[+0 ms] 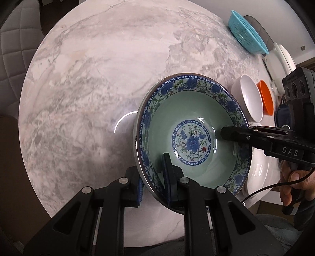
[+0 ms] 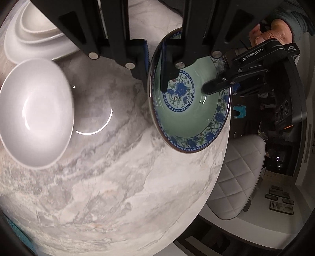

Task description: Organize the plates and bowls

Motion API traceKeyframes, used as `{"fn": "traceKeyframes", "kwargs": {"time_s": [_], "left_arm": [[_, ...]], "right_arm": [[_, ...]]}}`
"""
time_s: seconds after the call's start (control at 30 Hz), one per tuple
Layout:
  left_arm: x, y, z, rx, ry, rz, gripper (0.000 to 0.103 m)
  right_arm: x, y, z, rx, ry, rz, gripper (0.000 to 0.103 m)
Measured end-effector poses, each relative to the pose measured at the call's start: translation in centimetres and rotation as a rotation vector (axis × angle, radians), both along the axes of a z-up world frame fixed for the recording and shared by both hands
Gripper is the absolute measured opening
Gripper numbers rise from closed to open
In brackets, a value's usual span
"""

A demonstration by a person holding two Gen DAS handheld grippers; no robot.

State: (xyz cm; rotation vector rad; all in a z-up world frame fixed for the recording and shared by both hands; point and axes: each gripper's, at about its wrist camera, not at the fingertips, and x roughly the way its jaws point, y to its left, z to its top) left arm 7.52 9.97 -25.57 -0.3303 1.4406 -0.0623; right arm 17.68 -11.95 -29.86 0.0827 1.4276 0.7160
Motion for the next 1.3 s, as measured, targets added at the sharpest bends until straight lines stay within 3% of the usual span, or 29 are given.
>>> {"fn": "traceKeyframes", "kwargs": {"time_s": [0.33,0.73,0.8,0.83,0.87,0.9,0.97,1.1,1.3], "left_arm": [[-3.6,0.0,-1.8,0.009,0.009,-0.023,0.016],[-4.0,1.1,-2.4,0.032,-0.01,-0.001,0.018],[-4.2,1.8,-1.8,0.035,-0.021,0.019,0.025],[-4.4,2.3,-1.2,0.035,-0.036,0.028,0.027],[-4.4,2.7,-0.5,0.033,-0.05,0.038,0.034],[-4.4,3.1,0.3,0.029,-0.067,0.052,0.046],[-4.1,3.8,2.1,0.014,-0.115,0.07,0.059],[-1.1,3.6,5.4,-0.018,-0.185,0.033,0.066],[6.0,-1.2,9.1,-0.053,-0.26,-0.142,0.071]], "right_arm": [[-3.4,0.5,-2.4,-0.025,-0.007,0.021,0.012],[-5.0,0.9,-2.9,-0.032,-0.064,0.041,0.015],[-5.3,0.8,-2.6,-0.025,-0.085,0.045,0.017],[-5.4,0.7,-2.3,-0.019,-0.089,0.041,0.026],[-5.5,0.7,-2.1,-0.015,-0.094,0.033,0.036],[-5.5,0.5,-1.9,-0.01,-0.102,0.025,0.041],[-5.7,-0.2,-0.9,0.0,-0.118,0.0,0.051],[-5.8,-2.9,2.1,0.027,-0.167,-0.079,0.058],[-4.1,-10.7,7.7,0.058,-0.255,-0.317,0.067]]}}
